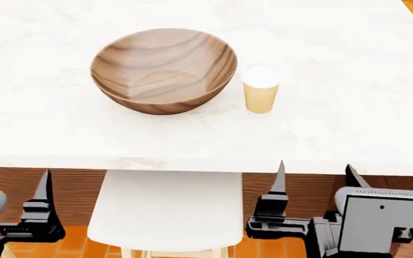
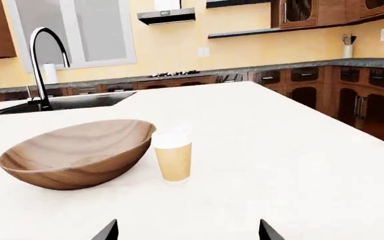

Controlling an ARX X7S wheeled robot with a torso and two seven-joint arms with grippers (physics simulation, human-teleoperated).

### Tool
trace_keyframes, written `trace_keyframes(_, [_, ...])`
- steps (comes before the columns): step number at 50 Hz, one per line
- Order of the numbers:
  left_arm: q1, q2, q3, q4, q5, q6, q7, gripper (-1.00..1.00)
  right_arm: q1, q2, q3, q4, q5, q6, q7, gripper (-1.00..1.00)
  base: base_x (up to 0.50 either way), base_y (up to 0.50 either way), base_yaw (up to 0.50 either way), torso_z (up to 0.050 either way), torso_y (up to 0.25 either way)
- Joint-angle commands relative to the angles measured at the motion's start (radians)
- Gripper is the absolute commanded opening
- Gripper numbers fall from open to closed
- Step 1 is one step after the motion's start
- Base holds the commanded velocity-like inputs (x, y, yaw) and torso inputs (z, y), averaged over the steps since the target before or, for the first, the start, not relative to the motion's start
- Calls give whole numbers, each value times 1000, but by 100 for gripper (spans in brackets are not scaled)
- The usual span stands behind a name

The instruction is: Place the cup inside the bowl on the dining table and move the bowl to any counter.

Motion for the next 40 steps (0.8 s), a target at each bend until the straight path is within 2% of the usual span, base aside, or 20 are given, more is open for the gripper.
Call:
trace_keyframes(1, [-211,-121,-101,84,-194,-290,4,100,208,154,82,-109,161,285,38,100,0,0,0,0,0])
trace_keyframes(6, [-314,-151,-97,51,-215,-360,3,100,276,193,112,-91,199,343,41,100,0,0,0,0,0])
trace_keyframes(10, [-329,-169,-127,67,-256,-415,-18,100,277,207,138,-86,226,364,45,100,0,0,0,0,0])
trace_keyframes(21, [-299,-178,-150,75,-300,-455,-30,100,221,245,170,-86,238,360,26,100,88,0,0,0,0])
trace_keyframes(26, [-267,-165,-158,72,-296,-433,-32,100,215,242,168,-87,238,357,27,100,359,0,0,0,0])
trace_keyframes(31, [-226,-188,-198,87,-315,-428,-24,100,197,252,180,-95,241,359,32,100,379,0,0,0,0])
trace_keyframes(40, [-228,-183,-184,87,-310,-423,-25,100,188,254,158,-105,233,361,29,100,380,0,0,0,0])
